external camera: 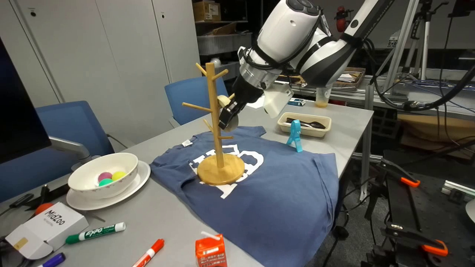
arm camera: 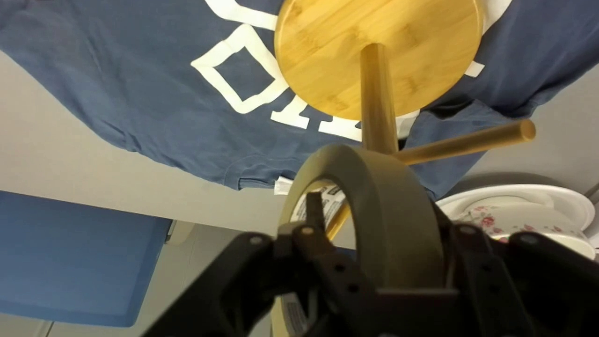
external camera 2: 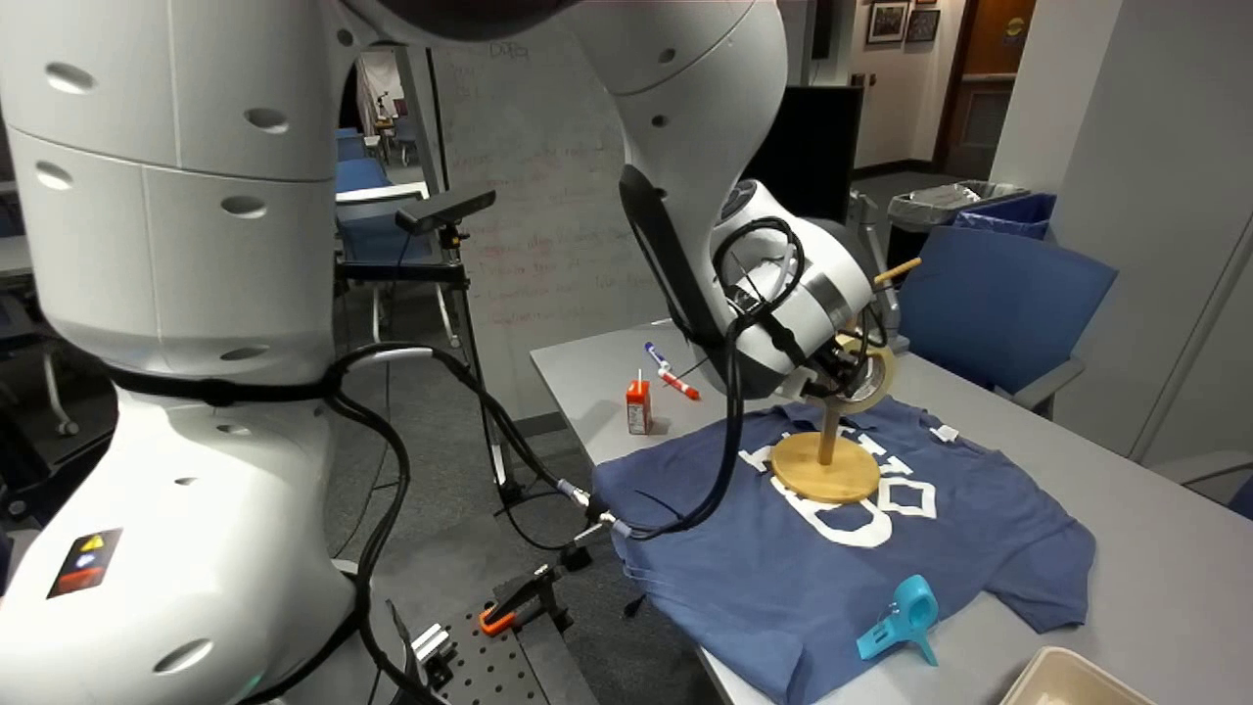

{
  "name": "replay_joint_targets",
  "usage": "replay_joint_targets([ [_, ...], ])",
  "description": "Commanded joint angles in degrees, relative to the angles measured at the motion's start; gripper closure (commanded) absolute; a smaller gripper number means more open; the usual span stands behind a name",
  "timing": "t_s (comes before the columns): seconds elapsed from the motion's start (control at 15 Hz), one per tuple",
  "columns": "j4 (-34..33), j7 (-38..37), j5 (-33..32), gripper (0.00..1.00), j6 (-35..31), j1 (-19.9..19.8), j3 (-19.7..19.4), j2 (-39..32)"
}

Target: Remove the tape from the wooden holder

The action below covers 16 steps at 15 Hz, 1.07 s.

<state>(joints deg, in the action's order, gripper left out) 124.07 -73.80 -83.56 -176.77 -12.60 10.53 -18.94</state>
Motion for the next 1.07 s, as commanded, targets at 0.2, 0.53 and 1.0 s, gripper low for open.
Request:
replay_joint_targets([
  [0.2,-3.38,-10.42,-9.43,1.00,1.35,1.42,-0.37,-1.65],
  [0.53,-2.19,-13.26,-12.97,0.98,2.79,1.65,0.25,0.12],
  [1.0,0.08,-12.70,-13.95,0.98,6.59,2.53,0.67,4.72],
])
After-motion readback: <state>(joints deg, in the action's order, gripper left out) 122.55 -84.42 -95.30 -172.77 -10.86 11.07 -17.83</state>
